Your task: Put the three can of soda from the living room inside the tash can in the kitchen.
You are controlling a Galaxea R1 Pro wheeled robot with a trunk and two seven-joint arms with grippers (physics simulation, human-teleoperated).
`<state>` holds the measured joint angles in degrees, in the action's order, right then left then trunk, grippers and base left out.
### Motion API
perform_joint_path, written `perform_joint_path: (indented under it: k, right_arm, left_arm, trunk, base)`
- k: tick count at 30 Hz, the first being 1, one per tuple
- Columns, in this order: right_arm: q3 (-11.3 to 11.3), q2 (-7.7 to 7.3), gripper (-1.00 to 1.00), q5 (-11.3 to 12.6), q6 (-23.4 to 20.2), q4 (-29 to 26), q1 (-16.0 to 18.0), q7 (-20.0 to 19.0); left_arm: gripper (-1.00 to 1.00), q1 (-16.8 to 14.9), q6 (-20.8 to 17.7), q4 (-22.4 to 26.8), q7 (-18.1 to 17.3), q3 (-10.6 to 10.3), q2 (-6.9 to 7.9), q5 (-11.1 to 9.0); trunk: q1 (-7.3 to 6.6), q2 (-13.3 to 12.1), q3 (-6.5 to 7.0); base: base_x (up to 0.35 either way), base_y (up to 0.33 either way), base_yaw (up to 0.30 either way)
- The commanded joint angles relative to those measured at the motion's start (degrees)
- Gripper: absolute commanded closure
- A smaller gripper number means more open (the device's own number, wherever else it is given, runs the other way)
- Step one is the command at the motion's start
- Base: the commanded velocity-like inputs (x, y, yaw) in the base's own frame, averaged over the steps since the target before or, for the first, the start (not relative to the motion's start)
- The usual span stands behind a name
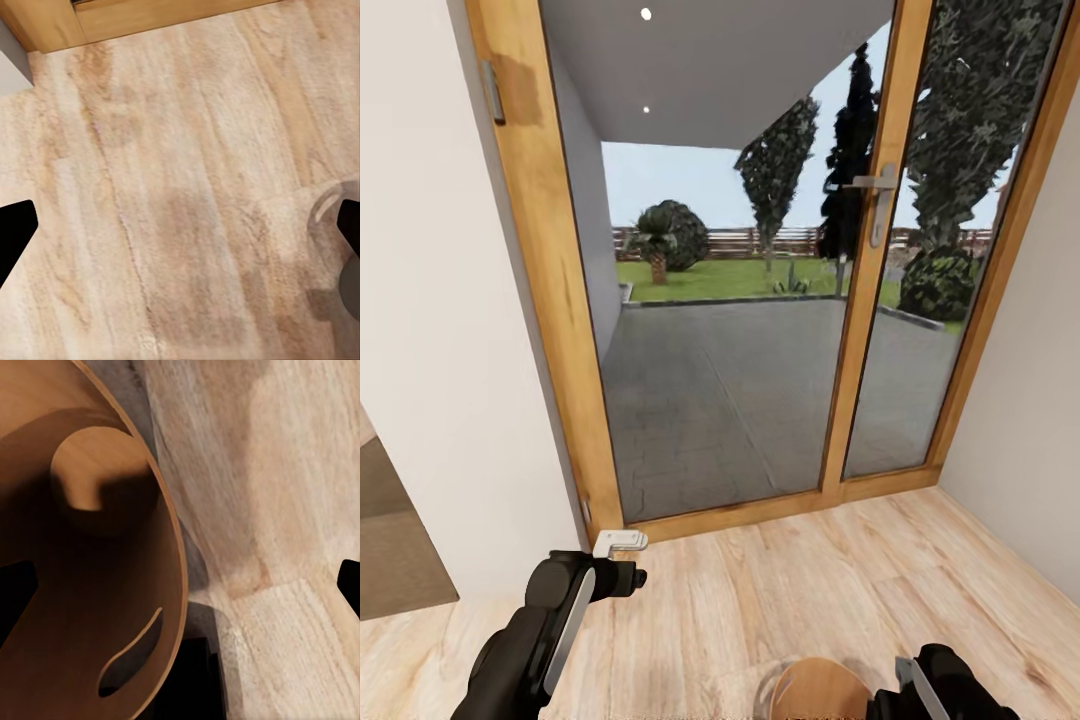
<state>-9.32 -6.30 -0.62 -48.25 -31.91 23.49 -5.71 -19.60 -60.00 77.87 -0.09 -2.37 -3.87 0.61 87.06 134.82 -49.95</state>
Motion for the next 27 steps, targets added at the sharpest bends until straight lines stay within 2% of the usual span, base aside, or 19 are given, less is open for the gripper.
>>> perform_joint_path:
  k: [1,21,27]
  right_arm:
    - [0.0,0.0,-1.0,0.0,0.0,0.0,0.0,0.0]
    - [0.08,-0.01,-1.0,0.0,0.0,0.0,-0.02,0.0]
    - [0.06,-0.02,-1.0,0.0,0.0,-0.06,-0.01,0.0]
  left_arm:
    - [-1.0,0.0,0.0,0.0,0.0,0.0,0.0,0.0]
    - [-1.0,0.0,0.0,-0.03,0.0,-0.08,0.0,0.01]
    - [-1.0,0.0,0.0,-0.08,0.0,-0.09,0.0,0.01]
  trunk:
    - [0.0,0.0,-0.09]
    - [0.0,0.0,-1.91]
    - [1.32,2.41,-3.43]
  base:
    - [0.0,0.0,0.0]
    - [0.0,0.0,0.0]
    - [0.0,0.0,0.0]
